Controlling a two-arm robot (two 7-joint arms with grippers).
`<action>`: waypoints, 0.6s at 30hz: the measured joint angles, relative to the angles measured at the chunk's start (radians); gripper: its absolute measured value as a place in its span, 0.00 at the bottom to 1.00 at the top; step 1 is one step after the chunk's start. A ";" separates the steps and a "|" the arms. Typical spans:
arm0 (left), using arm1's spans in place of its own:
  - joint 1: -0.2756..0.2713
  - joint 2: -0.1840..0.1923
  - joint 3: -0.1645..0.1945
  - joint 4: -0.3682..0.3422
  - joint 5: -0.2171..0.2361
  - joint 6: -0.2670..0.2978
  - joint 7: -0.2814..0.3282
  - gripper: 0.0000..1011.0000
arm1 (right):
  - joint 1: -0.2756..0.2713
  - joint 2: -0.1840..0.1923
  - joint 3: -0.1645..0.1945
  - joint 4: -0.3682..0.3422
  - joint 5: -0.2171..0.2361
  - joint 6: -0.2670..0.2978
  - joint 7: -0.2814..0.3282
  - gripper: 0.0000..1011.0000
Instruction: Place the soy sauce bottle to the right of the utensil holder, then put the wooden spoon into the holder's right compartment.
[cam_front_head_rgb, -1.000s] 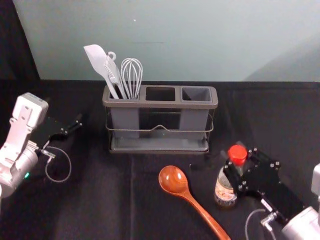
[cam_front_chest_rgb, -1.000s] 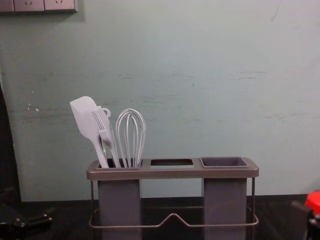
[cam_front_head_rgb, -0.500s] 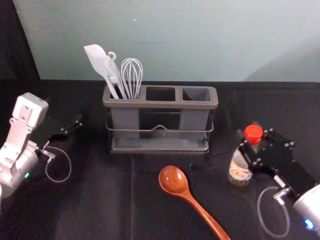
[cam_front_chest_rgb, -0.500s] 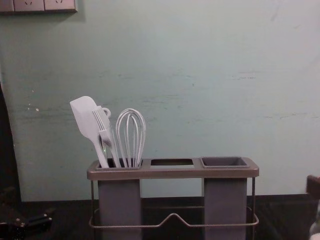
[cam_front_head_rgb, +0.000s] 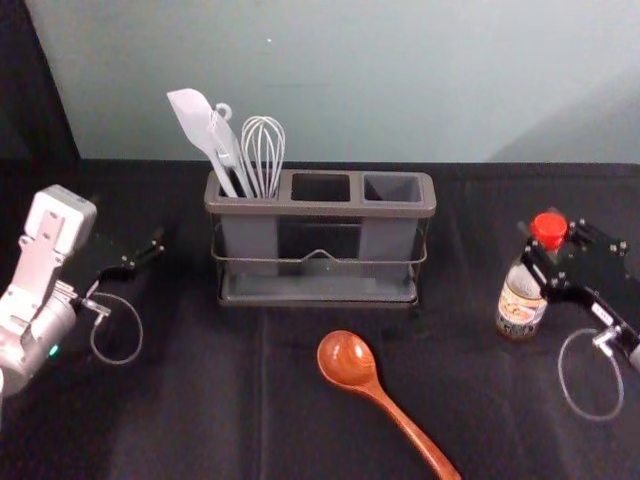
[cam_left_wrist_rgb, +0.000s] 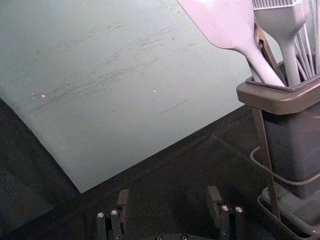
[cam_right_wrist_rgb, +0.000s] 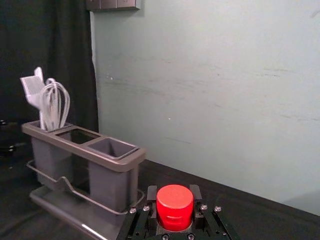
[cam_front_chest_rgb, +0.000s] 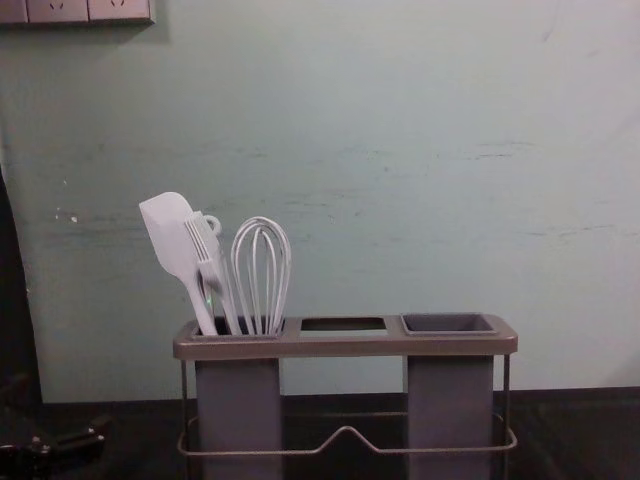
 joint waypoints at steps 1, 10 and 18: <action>0.000 0.000 0.000 0.000 0.000 0.000 0.000 0.99 | 0.010 -0.002 -0.001 0.008 0.000 0.003 0.005 0.38; 0.000 0.000 0.000 0.000 0.000 0.000 0.000 0.99 | 0.131 -0.040 -0.031 0.117 -0.003 0.007 0.038 0.38; 0.000 0.000 0.000 0.000 0.000 0.000 0.000 0.99 | 0.248 -0.090 -0.082 0.222 -0.009 0.013 0.054 0.38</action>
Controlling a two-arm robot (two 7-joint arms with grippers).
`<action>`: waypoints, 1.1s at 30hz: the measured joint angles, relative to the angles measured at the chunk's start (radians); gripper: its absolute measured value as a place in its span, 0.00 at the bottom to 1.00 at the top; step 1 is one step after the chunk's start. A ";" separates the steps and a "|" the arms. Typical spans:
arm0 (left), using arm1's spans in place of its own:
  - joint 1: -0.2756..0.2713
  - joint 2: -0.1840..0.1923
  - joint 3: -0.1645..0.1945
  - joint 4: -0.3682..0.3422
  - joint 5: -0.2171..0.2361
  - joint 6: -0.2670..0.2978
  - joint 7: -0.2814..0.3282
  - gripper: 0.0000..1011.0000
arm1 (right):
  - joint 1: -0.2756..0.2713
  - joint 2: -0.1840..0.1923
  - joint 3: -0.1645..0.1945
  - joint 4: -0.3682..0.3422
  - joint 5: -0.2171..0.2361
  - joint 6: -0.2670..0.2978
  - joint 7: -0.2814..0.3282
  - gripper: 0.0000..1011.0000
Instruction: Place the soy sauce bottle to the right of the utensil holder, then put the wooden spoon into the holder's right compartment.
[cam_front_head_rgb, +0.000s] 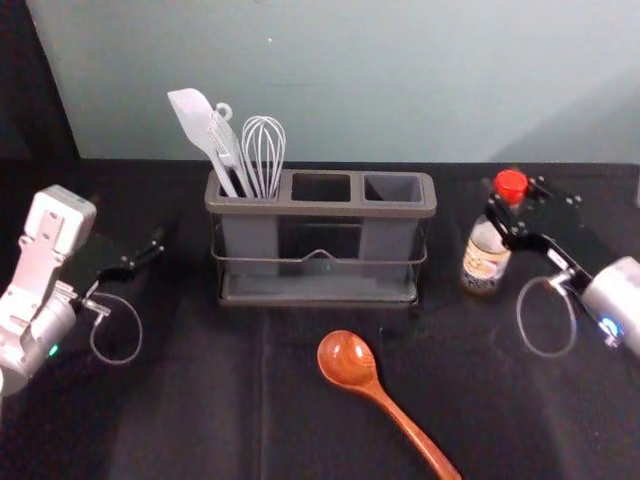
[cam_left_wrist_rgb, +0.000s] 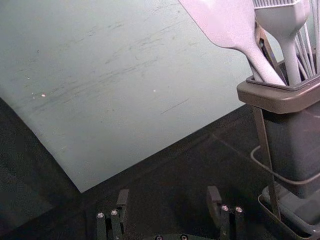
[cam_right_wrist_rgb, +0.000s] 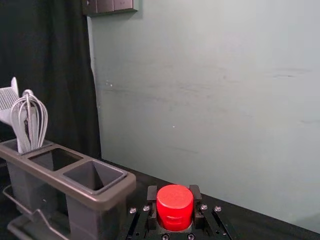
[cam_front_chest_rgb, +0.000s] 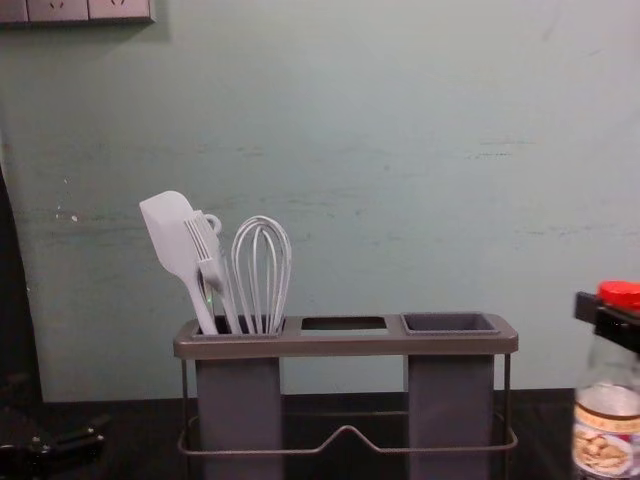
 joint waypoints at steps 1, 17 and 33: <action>0.000 0.000 0.000 0.000 0.000 0.000 0.000 0.99 | 0.008 -0.005 -0.005 0.009 -0.001 0.000 0.000 0.38; 0.000 0.000 0.000 0.000 0.000 0.000 0.000 0.99 | 0.088 -0.068 -0.053 0.119 -0.012 -0.027 0.003 0.38; 0.000 0.000 0.000 0.000 0.000 0.000 0.000 0.99 | 0.090 -0.079 -0.051 0.139 0.005 -0.044 0.009 0.38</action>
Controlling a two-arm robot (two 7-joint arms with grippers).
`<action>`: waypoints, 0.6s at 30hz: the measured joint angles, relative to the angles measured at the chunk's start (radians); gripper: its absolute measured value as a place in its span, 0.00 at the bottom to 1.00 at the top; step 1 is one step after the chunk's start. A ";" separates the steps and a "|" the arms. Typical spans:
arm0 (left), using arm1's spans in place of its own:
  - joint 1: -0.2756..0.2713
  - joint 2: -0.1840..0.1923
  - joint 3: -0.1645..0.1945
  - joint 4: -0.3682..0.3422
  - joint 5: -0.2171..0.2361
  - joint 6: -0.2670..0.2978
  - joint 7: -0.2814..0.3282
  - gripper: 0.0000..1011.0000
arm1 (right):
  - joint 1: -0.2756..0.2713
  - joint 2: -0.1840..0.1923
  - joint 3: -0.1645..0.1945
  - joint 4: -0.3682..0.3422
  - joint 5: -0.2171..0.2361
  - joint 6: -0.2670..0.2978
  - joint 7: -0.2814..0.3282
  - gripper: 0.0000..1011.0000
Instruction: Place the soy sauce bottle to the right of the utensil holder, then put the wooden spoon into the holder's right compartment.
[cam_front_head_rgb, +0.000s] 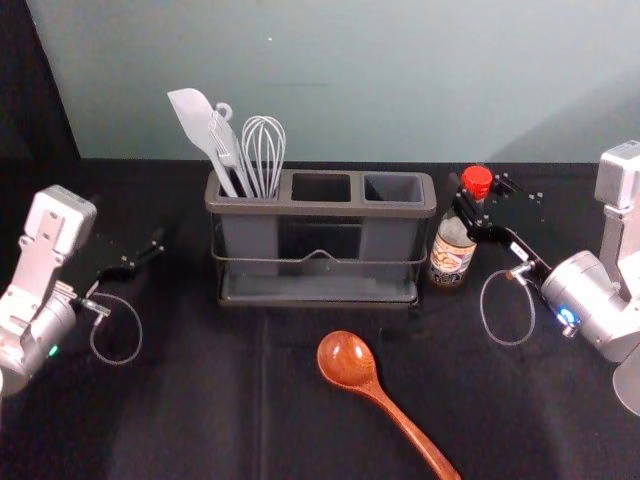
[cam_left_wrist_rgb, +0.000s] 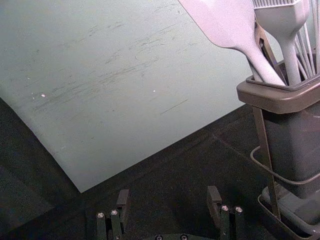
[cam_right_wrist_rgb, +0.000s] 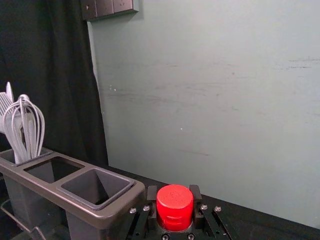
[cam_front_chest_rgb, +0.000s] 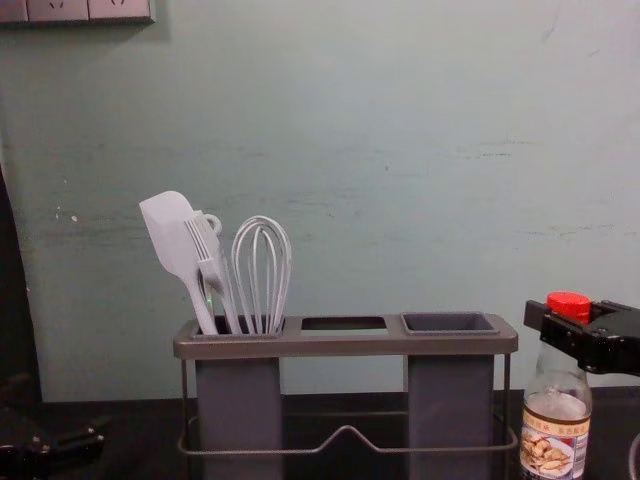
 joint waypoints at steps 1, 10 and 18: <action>0.000 0.000 0.000 0.000 0.000 0.000 0.000 0.99 | 0.000 0.000 -0.001 0.001 0.000 0.000 0.001 0.38; 0.000 0.000 0.000 0.000 0.000 0.000 0.000 0.99 | -0.010 0.002 -0.002 0.004 0.002 -0.001 0.002 0.38; 0.000 0.000 0.000 0.000 0.000 0.000 0.000 0.99 | -0.012 0.005 -0.002 0.006 0.001 -0.008 0.003 0.45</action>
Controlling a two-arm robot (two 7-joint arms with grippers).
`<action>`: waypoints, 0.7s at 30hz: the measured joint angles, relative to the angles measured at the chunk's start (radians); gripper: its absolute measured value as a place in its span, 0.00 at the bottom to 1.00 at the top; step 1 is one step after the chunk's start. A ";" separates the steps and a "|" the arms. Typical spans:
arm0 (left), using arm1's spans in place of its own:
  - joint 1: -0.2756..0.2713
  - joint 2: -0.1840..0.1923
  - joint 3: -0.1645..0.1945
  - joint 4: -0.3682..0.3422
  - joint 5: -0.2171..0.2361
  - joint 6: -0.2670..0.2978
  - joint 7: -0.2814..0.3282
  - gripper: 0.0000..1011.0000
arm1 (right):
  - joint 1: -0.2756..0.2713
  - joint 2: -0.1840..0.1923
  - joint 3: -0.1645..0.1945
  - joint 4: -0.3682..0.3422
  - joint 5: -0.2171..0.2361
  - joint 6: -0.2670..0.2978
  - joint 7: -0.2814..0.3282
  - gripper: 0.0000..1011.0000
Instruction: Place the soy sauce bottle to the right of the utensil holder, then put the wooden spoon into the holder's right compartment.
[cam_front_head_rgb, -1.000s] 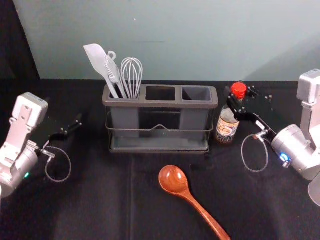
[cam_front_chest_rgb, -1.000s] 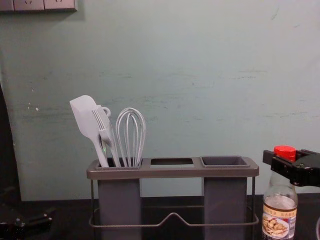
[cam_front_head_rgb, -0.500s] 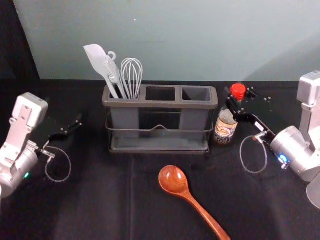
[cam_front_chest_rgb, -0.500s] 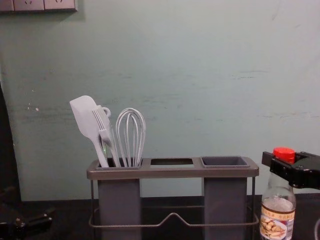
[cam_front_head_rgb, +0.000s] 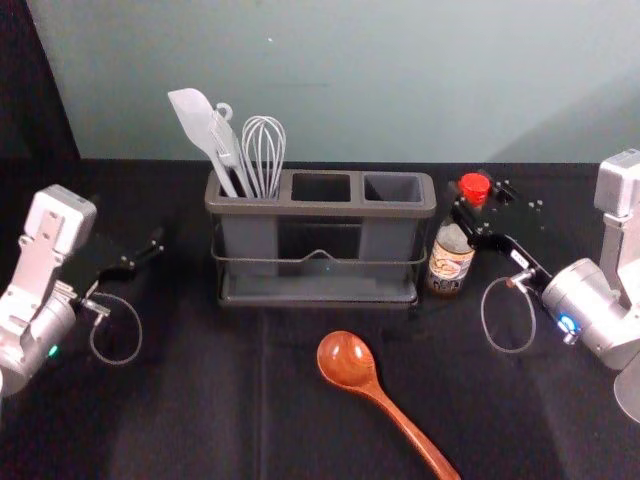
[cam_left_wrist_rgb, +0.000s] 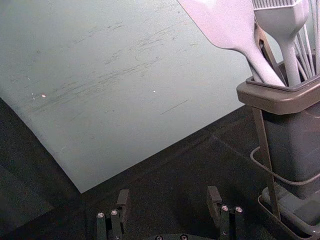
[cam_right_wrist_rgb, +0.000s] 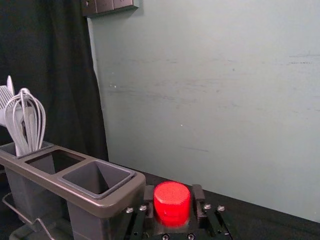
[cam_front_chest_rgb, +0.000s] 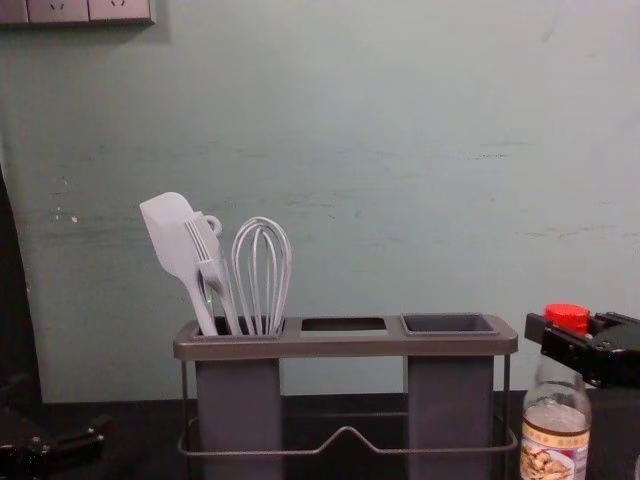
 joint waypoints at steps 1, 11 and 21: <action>0.000 0.000 0.000 0.000 0.000 0.000 0.000 0.99 | -0.001 0.001 0.000 -0.001 -0.001 0.000 -0.001 0.48; 0.000 0.000 0.000 0.000 0.000 0.000 0.000 0.99 | -0.039 0.020 0.019 -0.081 -0.042 -0.002 -0.040 0.79; 0.000 0.000 0.000 0.000 0.000 0.000 0.000 0.99 | -0.112 0.032 0.046 -0.219 -0.066 0.006 -0.069 0.99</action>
